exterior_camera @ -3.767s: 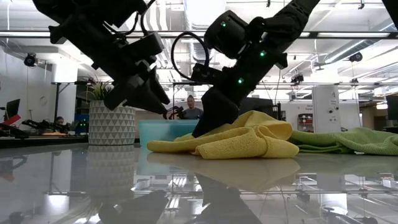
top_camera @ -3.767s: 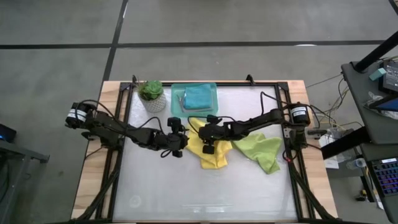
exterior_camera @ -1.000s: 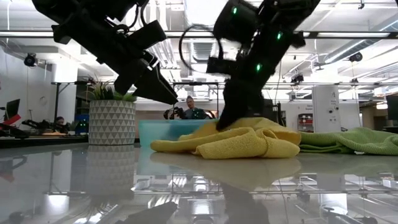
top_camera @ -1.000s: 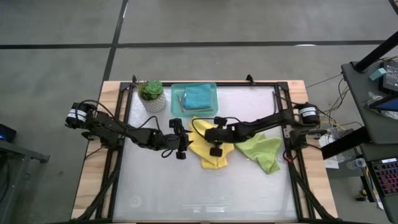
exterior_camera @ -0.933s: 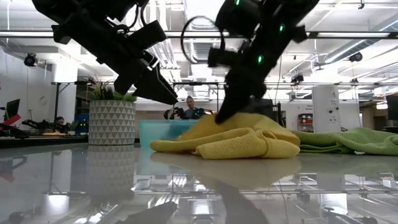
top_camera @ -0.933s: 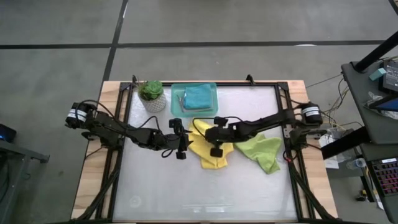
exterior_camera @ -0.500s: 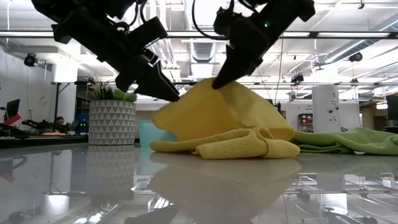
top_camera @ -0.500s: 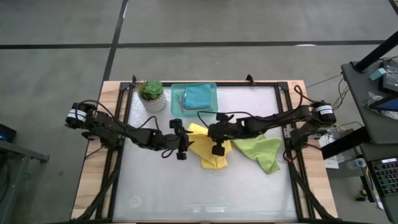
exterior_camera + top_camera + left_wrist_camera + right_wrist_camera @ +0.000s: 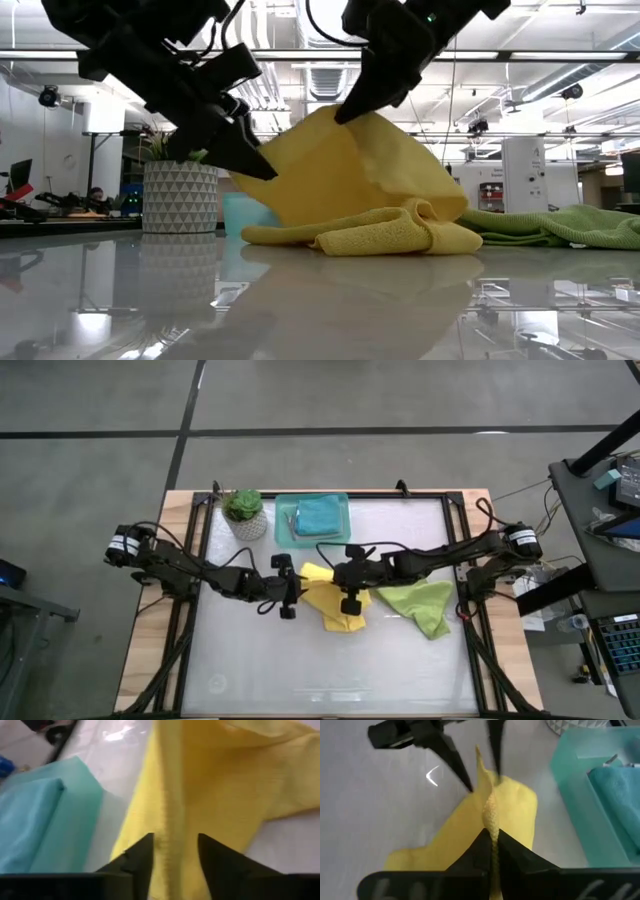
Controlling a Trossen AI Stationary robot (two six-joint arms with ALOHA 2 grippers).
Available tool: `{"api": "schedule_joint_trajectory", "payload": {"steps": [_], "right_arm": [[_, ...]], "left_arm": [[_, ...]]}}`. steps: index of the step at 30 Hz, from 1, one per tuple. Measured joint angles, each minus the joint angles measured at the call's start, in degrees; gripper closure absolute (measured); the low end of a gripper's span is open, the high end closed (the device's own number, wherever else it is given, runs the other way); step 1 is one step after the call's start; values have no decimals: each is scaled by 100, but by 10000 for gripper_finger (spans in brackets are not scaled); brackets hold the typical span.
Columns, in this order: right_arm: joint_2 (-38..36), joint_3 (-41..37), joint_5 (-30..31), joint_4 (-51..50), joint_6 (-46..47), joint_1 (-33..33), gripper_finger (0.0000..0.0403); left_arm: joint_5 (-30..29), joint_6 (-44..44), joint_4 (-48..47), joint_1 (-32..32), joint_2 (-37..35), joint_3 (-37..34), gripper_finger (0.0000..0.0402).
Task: Fold microfiber towels
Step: Fold the yellow microfiber cloth
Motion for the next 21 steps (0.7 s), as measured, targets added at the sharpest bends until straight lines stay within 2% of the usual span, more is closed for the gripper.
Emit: {"api": "schedule_joint_trajectory", "payload": {"steps": [4,6,11,15,19,21], "right_arm": [[-1,100,5,-20,-115,37,394],[-1,150,-1,-39,-170,67,394],[-1,338,-178,-166,-124,162,393],[-1,460,-837,-174,-110,189,378],[13,439,-1363,24,-183,199,342],[62,394,-1437,230,-226,199,318]], "left_arm": [[120,-32,-19,-57,-7,-28,366],[186,-47,-21,-113,-53,-24,390],[482,-50,-69,-378,-408,102,400],[1403,-459,-384,-526,-899,288,401],[2501,-1267,-643,-705,-1350,465,401],[2710,-1430,-577,-864,-1494,485,401]]}}
